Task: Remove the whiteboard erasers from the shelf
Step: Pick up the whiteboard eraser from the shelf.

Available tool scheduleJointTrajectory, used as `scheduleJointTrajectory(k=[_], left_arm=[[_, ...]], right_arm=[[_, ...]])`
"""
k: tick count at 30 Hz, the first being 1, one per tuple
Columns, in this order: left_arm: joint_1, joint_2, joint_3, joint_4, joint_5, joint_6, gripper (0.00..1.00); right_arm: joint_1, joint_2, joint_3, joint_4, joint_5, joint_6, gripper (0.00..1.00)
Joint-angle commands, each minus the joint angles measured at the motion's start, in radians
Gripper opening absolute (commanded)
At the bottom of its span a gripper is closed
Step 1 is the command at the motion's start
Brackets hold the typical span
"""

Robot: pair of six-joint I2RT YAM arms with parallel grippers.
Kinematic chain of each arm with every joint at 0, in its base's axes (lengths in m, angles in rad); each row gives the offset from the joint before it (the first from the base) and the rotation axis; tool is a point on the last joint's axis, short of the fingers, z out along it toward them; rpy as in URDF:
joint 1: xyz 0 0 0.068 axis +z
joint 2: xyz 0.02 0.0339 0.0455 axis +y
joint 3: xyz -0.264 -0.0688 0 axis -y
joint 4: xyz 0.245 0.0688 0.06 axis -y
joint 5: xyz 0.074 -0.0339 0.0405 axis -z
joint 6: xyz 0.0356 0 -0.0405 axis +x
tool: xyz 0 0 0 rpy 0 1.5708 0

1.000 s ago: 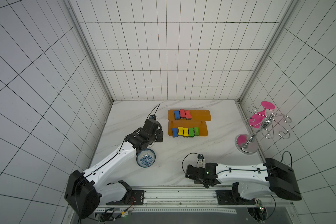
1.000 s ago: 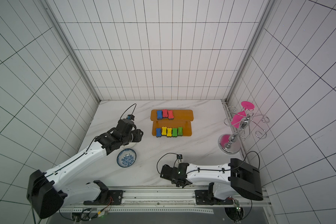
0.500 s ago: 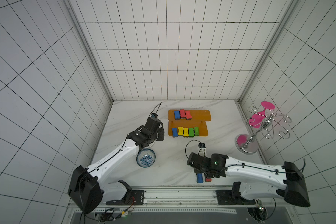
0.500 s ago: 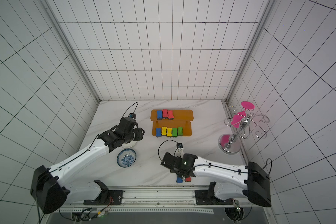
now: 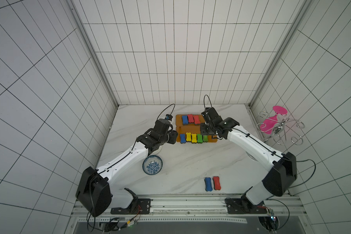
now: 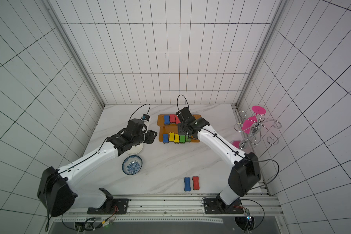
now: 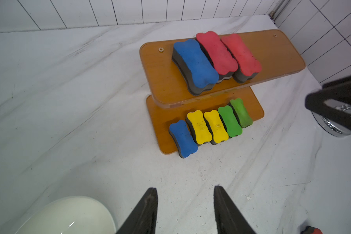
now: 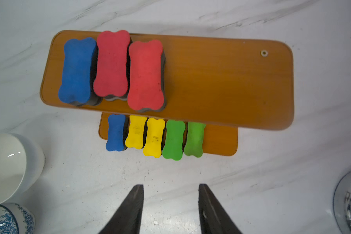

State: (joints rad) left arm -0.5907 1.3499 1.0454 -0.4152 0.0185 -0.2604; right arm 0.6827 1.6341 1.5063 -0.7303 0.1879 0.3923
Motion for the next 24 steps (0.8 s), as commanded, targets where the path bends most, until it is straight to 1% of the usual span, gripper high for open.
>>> scheduleJointTrajectory(k=[1, 3, 7, 10, 15, 21, 24], left_arm=[[0.005, 0.008, 0.0, 0.062, 0.061, 0.053, 0.49], [0.009, 0.008, -0.012, 0.079, 0.051, 0.051, 0.49], [-0.011, -0.015, -0.051, 0.131, 0.05, 0.085, 0.49], [-0.018, -0.042, -0.091, 0.175, 0.038, 0.111, 0.48], [-0.061, -0.091, -0.158, 0.265, 0.074, 0.19, 0.5], [-0.055, -0.111, -0.158, 0.337, 0.002, 0.168, 0.51], [-0.055, -0.1, -0.155, 0.402, -0.043, 0.13, 0.52]], right_arm=[[-0.051, 0.087, 0.131, 0.025, -0.055, -0.15, 0.48], [-0.065, 0.149, 0.191, 0.038, -0.056, -0.187, 0.48], [-0.096, 0.247, 0.285, 0.052, -0.128, -0.212, 0.51], [-0.109, 0.282, 0.321, 0.068, -0.176, -0.211, 0.52], [-0.11, 0.311, 0.336, 0.085, -0.211, -0.223, 0.53], [-0.111, 0.34, 0.349, 0.088, -0.206, -0.228, 0.53], [-0.111, 0.346, 0.343, 0.088, -0.205, -0.221, 0.52]])
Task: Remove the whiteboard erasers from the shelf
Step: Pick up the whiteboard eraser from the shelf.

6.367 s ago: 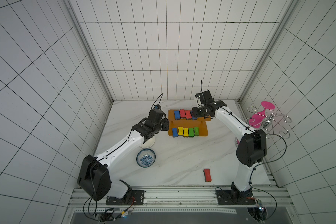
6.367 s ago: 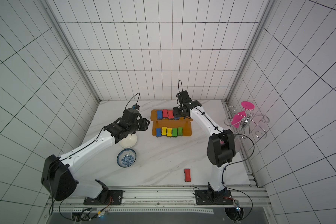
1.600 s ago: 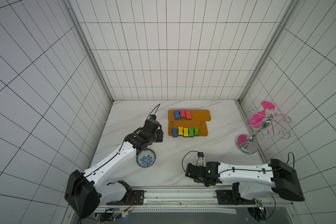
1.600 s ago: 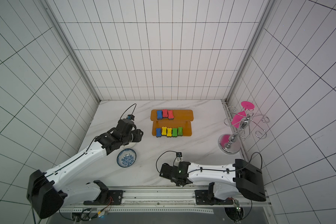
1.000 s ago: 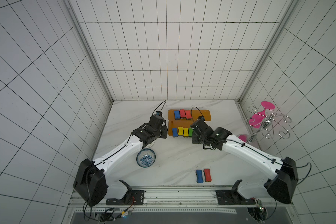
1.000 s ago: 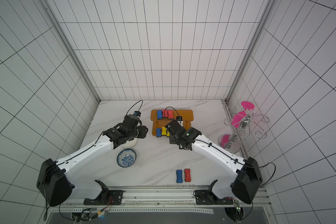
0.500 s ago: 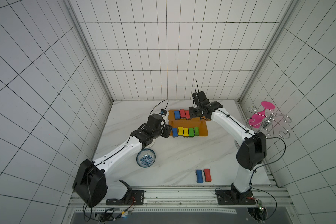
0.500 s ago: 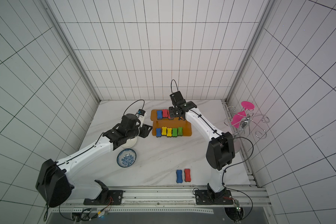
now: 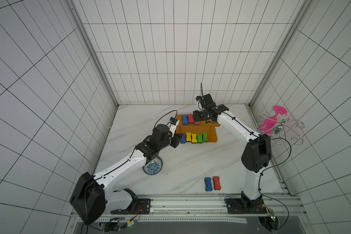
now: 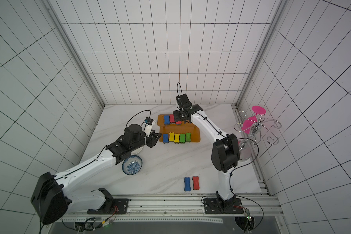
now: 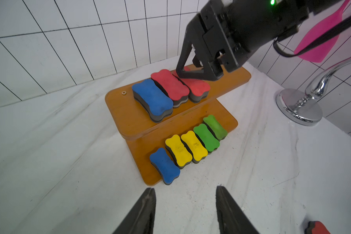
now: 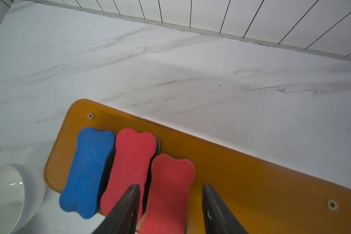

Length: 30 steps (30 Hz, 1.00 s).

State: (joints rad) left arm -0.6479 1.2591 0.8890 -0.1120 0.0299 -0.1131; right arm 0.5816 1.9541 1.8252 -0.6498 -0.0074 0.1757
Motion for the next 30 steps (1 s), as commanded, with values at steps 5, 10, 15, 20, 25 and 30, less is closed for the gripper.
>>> scheduleJointTrajectory(k=[5, 10, 15, 20, 25, 30], left_arm=[[0.002, 0.025, 0.024, 0.133, -0.05, -0.039, 0.53], [0.001, 0.05, 0.044, 0.113, -0.039, -0.057, 0.53], [0.001, 0.052, 0.044, 0.111, -0.055, -0.062, 0.53], [0.001, 0.043, 0.04, 0.101, -0.067, -0.06, 0.53], [0.001, 0.03, 0.031, 0.097, -0.096, -0.069, 0.53], [0.001, 0.026, 0.03, 0.098, -0.092, -0.07, 0.53]], right_arm=[[-0.012, 0.024, 0.011, 0.012, -0.004, 0.0, 0.51], [-0.015, 0.024, 0.0, 0.015, 0.0, -0.004, 0.5], [-0.016, 0.029, -0.006, 0.016, -0.002, -0.005, 0.49], [-0.015, 0.036, -0.014, 0.019, -0.005, -0.004, 0.49], [-0.015, 0.037, -0.025, 0.019, 0.005, -0.002, 0.49], [-0.015, 0.03, -0.035, 0.018, 0.011, -0.002, 0.48]])
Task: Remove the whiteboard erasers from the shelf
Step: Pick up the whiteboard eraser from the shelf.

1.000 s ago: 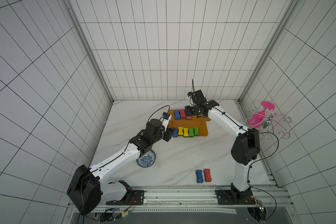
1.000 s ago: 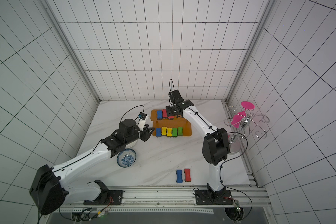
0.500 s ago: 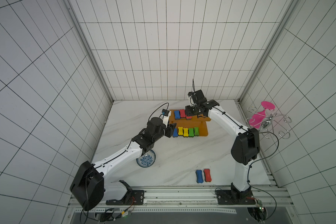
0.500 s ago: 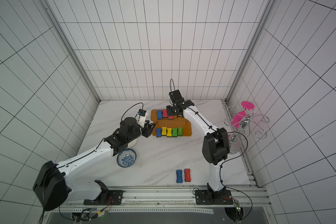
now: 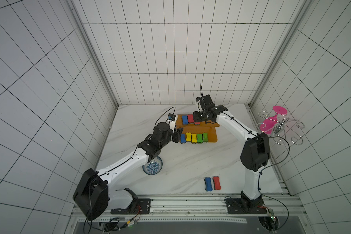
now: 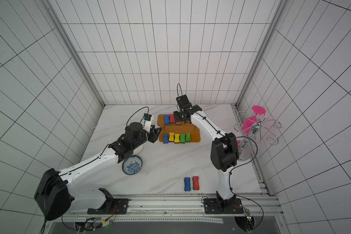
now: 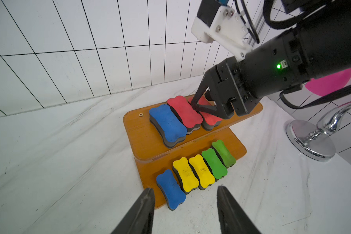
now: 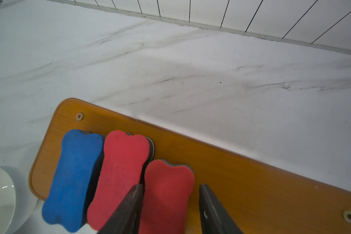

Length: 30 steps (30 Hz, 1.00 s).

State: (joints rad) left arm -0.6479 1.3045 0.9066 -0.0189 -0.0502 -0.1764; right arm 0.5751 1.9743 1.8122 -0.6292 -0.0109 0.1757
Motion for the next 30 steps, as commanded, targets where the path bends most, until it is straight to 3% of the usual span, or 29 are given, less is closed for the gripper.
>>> scheduleJointTrajectory(k=[1, 15, 25, 30], left_arm=[[0.001, -0.019, 0.012, 0.005, -0.011, -0.008, 0.53], [0.001, -0.028, 0.005, 0.004, -0.016, -0.022, 0.53], [-0.002, -0.037, -0.001, -0.006, -0.035, -0.03, 0.53], [-0.001, -0.043, -0.006, -0.009, -0.06, -0.038, 0.53]], right_arm=[[-0.008, 0.007, -0.024, -0.003, 0.016, -0.002, 0.48], [-0.008, -0.029, -0.042, -0.03, 0.077, -0.011, 0.48], [0.019, 0.008, -0.04, -0.099, 0.174, 0.137, 0.47], [0.034, 0.009, -0.041, -0.098, 0.174, 0.17, 0.39]])
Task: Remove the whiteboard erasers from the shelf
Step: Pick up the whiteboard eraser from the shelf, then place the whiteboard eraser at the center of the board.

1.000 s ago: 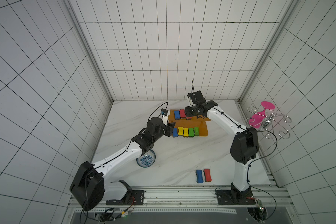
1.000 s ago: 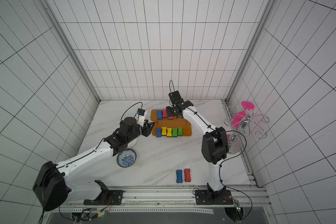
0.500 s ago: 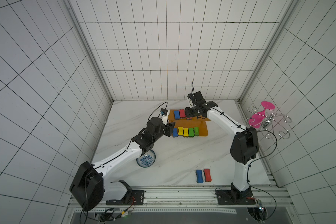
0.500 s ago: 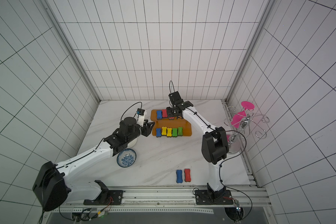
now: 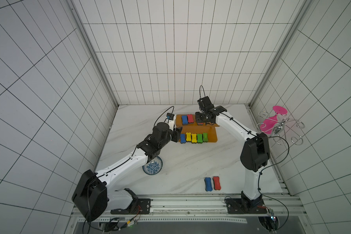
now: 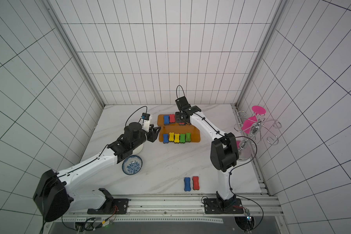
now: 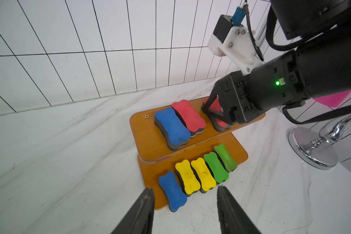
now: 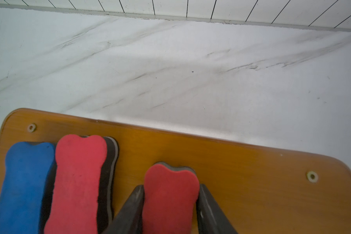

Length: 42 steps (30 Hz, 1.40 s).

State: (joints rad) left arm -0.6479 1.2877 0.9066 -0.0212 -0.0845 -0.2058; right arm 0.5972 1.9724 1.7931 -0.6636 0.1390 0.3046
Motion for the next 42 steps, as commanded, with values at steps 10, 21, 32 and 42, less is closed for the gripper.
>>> scheduleJointTrajectory(k=[10, 21, 32, 42], left_arm=[[-0.016, -0.063, -0.013, -0.053, -0.032, 0.003, 0.6], [-0.017, -0.107, -0.014, -0.127, -0.09, -0.008, 0.66], [-0.016, -0.252, -0.108, -0.193, -0.133, -0.045, 0.64], [-0.019, -0.291, -0.139, -0.215, -0.133, -0.076, 0.63]], right_arm=[[0.015, -0.022, -0.016, -0.064, 0.057, 0.081, 0.22], [0.035, -0.128, -0.079, -0.065, 0.064, 0.133, 0.2], [0.28, -0.556, -0.66, -0.009, 0.137, 0.373, 0.2], [0.63, -0.631, -0.92, 0.013, 0.14, 0.726, 0.22]])
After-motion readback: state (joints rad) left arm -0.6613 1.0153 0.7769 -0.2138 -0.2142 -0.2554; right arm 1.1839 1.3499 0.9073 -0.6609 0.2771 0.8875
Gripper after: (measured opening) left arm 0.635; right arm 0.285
